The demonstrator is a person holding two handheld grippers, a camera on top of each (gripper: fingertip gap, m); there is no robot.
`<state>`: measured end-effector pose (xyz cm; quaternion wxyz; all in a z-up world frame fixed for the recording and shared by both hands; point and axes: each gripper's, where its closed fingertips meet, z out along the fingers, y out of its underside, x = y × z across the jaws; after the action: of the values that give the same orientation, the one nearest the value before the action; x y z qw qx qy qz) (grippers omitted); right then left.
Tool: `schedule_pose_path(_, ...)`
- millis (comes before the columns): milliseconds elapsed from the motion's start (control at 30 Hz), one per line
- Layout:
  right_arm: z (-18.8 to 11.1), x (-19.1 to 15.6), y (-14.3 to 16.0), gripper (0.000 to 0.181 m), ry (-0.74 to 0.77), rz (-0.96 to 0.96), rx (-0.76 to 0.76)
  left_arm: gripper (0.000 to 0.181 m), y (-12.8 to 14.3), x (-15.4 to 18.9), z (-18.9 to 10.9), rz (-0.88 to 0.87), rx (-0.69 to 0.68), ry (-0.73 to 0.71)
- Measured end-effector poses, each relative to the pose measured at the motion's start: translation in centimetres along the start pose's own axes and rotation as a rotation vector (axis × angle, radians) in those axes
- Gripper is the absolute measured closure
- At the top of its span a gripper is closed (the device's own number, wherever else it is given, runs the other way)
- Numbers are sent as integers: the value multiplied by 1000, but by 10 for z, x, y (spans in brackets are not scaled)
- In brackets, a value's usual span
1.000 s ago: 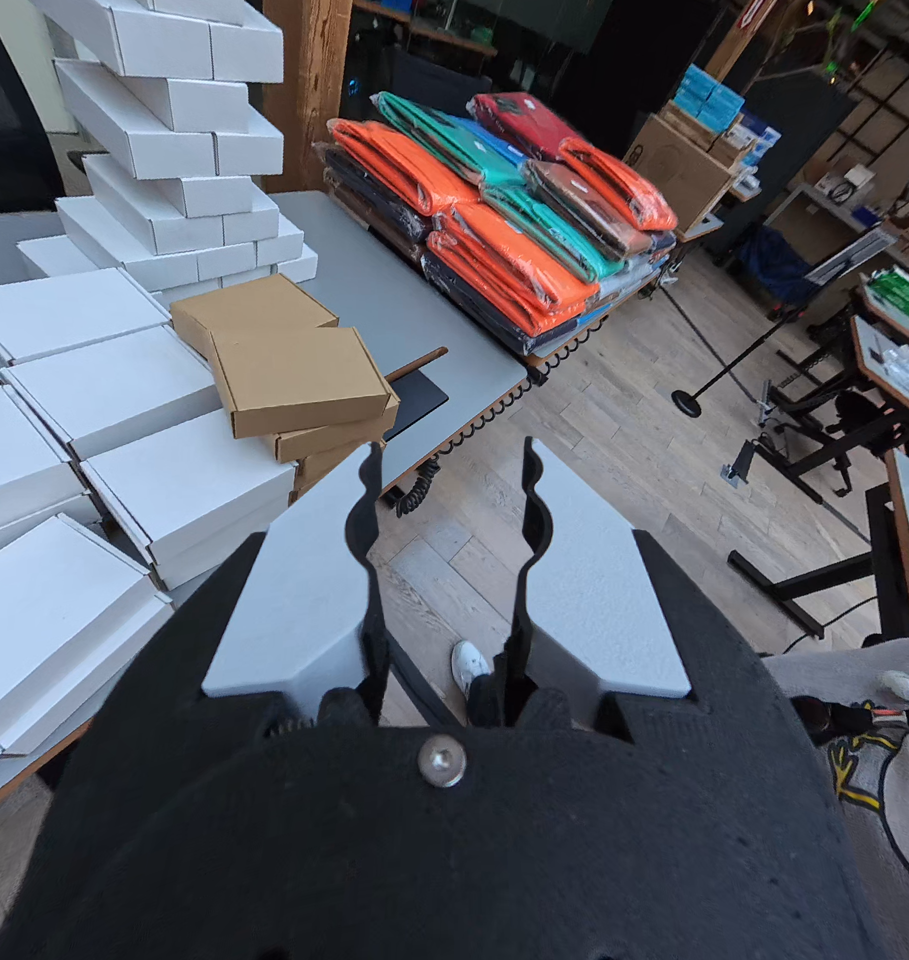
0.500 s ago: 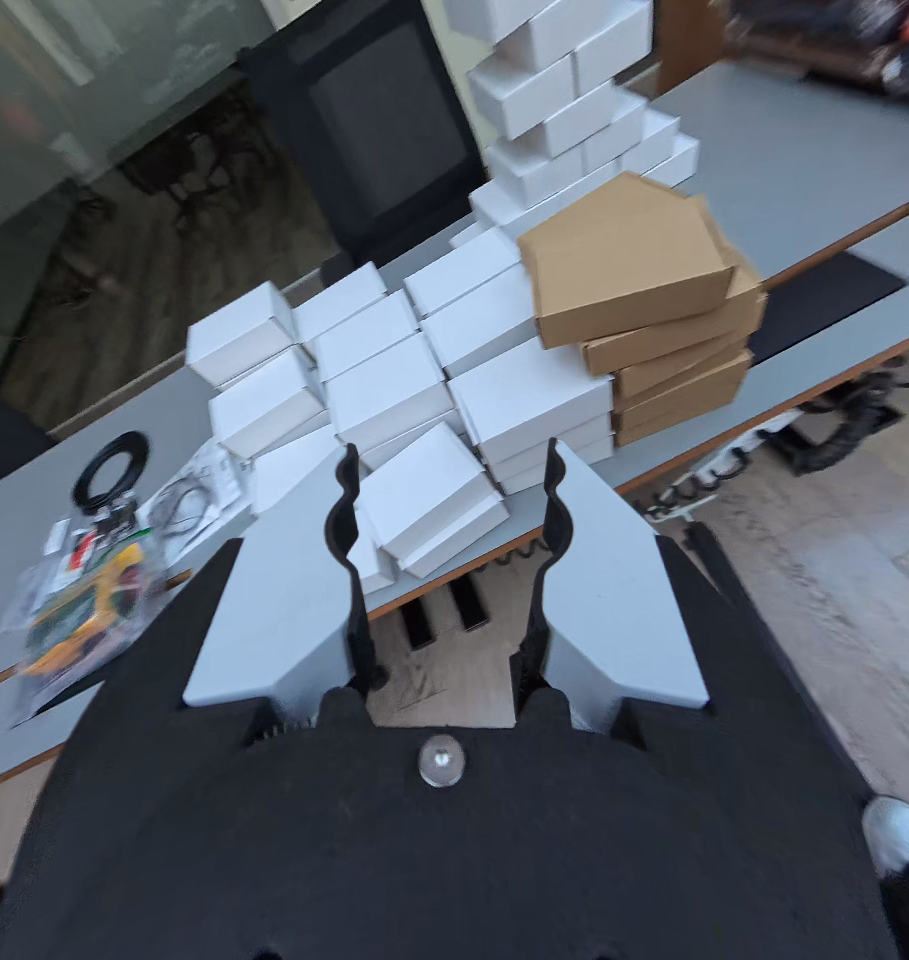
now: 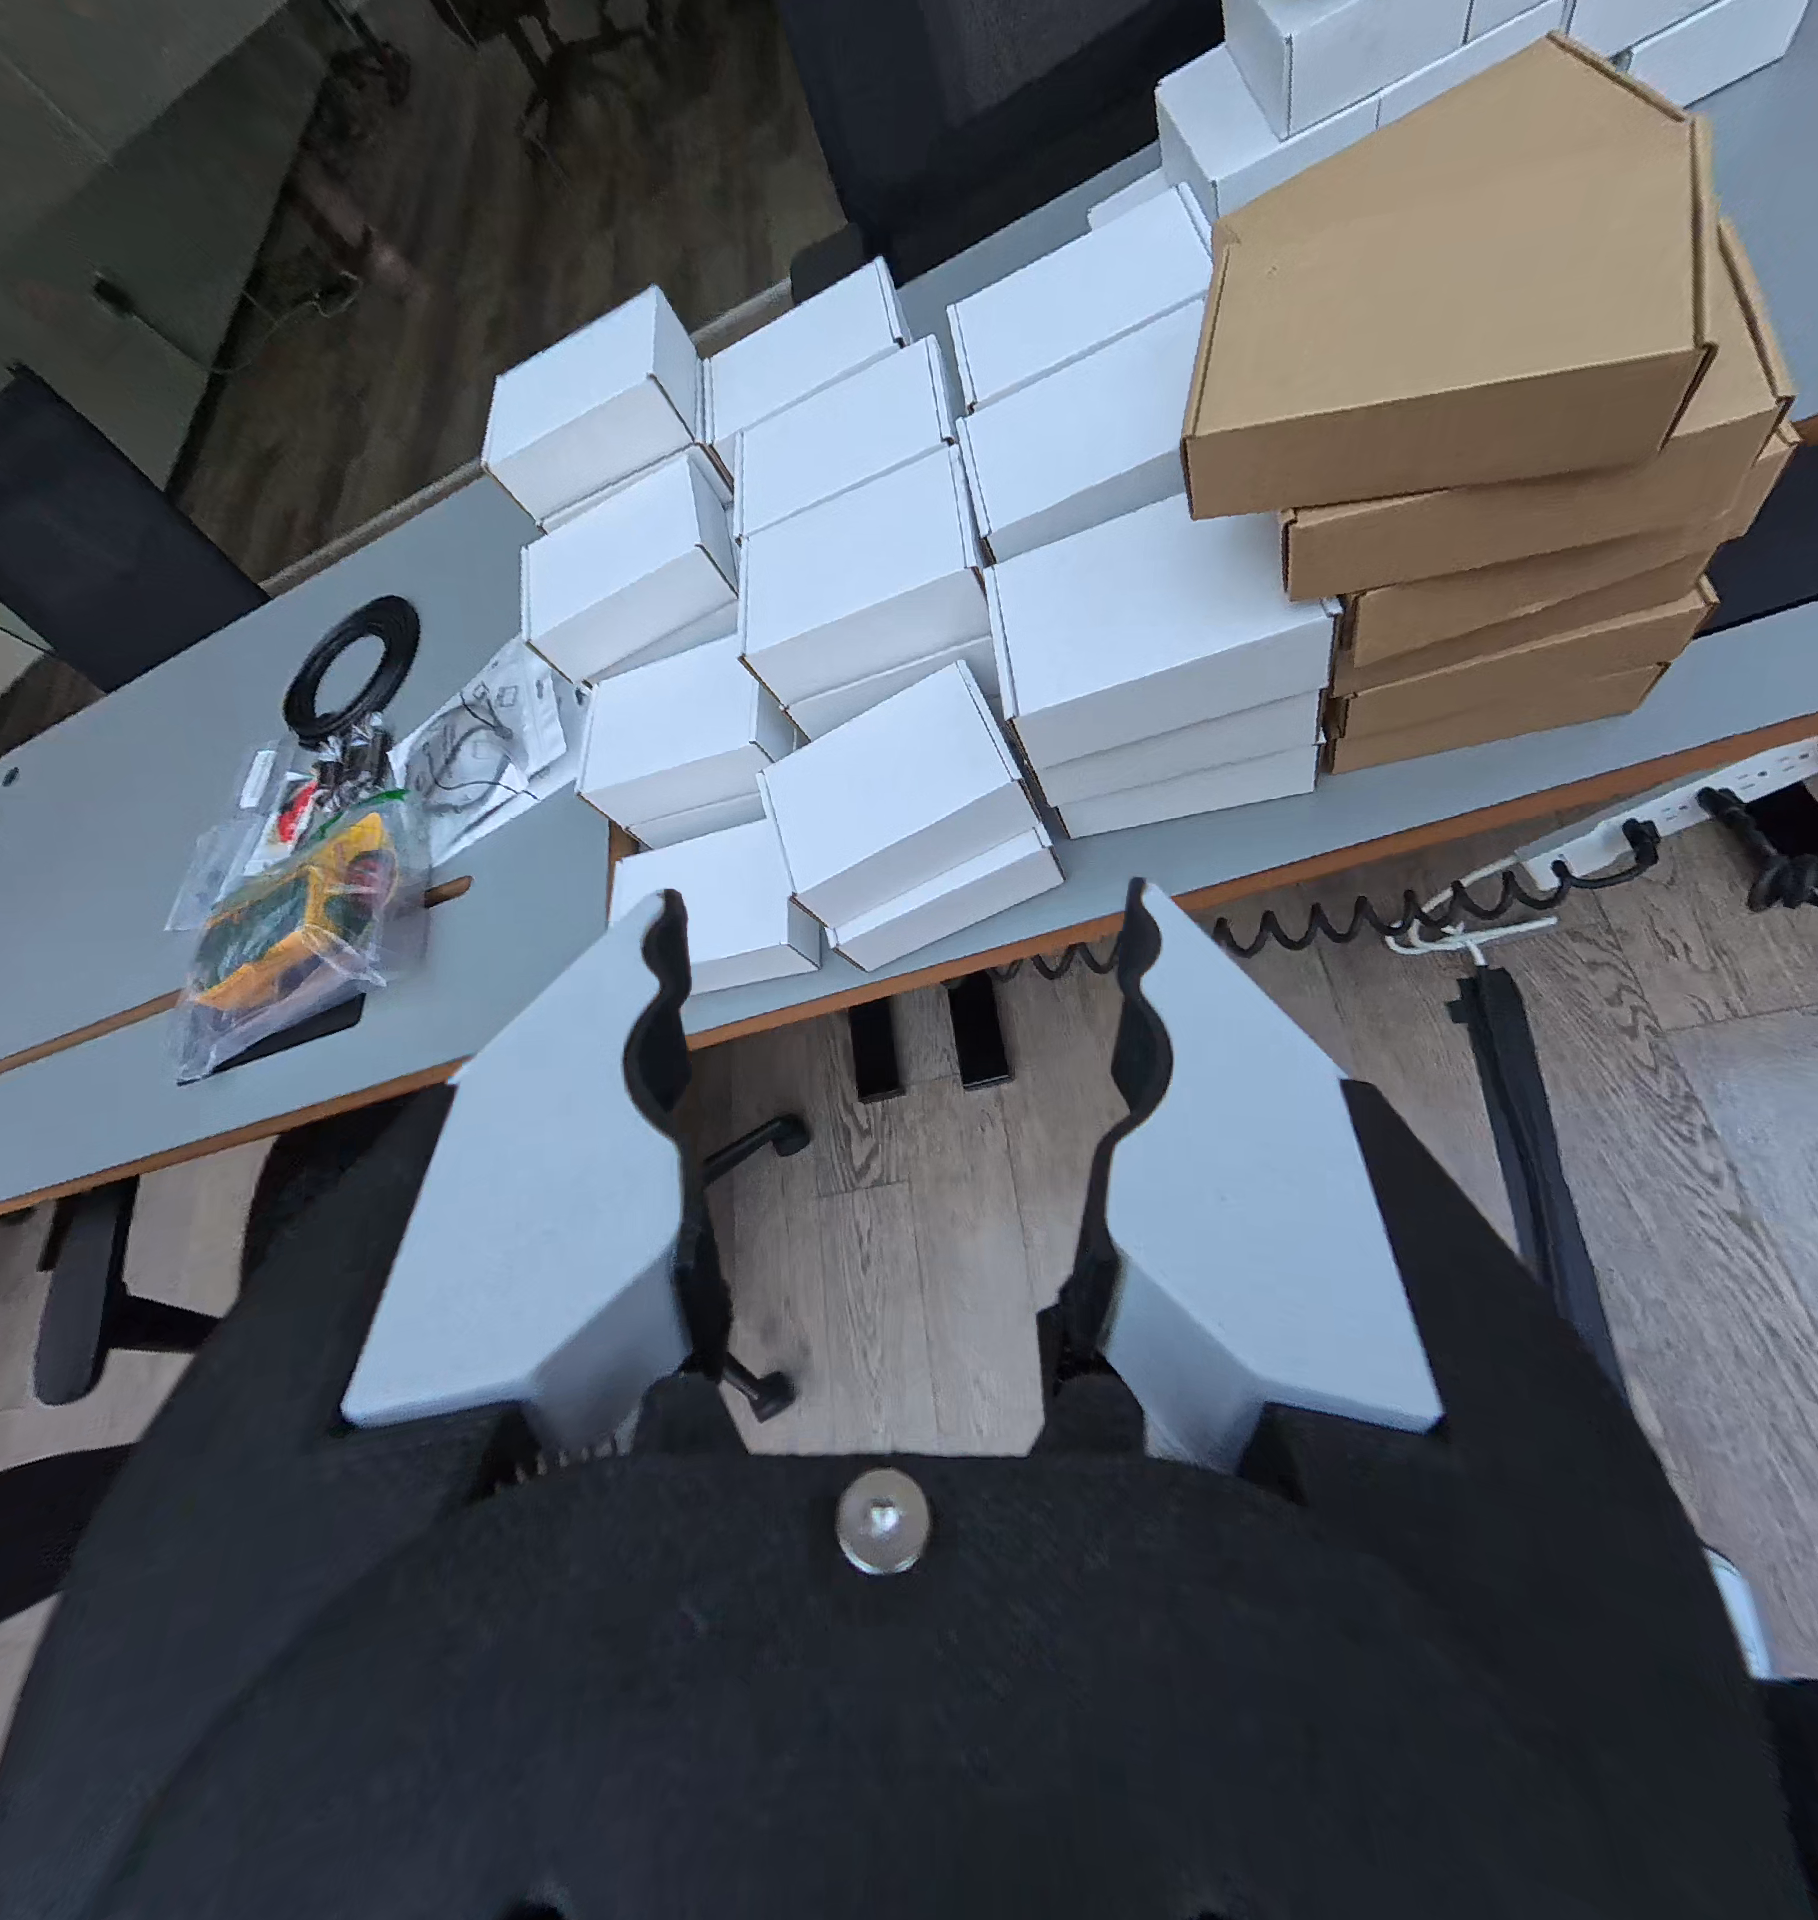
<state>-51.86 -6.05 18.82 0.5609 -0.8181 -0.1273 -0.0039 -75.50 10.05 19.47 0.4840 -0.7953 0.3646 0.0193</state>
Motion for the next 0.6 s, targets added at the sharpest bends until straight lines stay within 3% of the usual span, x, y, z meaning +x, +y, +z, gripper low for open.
schedule_pose_path(100,-6,-22,2,178,-103,-20,65,99,29,-1,1,-74,-17,82)
schedule_pose_path(133,-5,-30,5,180,-130,-15,60,100,42,-4,1,-88,-20,106)
schedule_pose_path(233,2,-64,16,180,-267,59,30,103,80,-21,3,-113,-15,153)
schedule_pose_path(333,33,-97,26,168,-333,69,-24,101,107,-51,12,-160,2,177)
schedule_pose_path(467,118,-161,13,119,-429,-36,-57,100,123,-100,43,-166,15,235)
schedule_pose_path(600,246,-202,-5,118,-347,-14,-53,100,124,-141,89,-172,70,423)
